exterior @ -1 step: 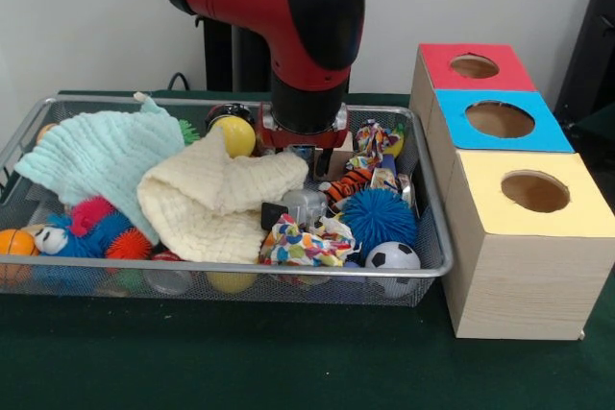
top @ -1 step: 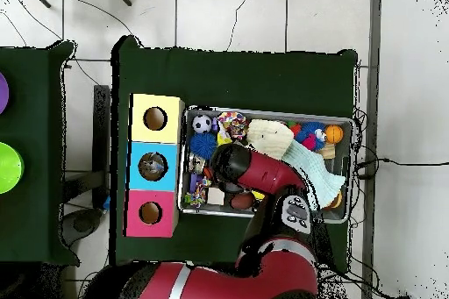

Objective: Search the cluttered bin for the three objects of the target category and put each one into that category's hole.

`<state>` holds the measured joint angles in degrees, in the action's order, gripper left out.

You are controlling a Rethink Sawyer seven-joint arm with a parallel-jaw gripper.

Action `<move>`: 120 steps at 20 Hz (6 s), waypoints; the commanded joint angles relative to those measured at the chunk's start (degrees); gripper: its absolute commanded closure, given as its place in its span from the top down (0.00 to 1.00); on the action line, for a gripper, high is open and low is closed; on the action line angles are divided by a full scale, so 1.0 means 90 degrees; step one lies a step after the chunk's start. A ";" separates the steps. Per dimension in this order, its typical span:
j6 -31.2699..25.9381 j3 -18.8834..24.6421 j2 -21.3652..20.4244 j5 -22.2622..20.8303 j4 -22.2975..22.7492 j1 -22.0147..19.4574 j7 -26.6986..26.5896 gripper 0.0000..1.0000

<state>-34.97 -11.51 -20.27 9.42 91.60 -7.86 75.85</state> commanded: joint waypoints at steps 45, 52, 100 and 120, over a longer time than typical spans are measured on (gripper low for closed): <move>-0.0097 -0.0261 0.0028 -0.0411 0.1176 0.0654 0.1111 1.00; 0.0046 -0.0328 0.0062 -0.0408 0.1111 0.0543 0.1126 0.00; -0.0159 -0.0052 -0.0264 -0.0328 0.0693 0.0231 0.0818 0.00; -0.1088 -0.0174 -0.0667 -0.0094 0.0792 0.0364 0.1256 1.00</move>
<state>-41.32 -18.09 -25.23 6.81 94.95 -4.08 75.85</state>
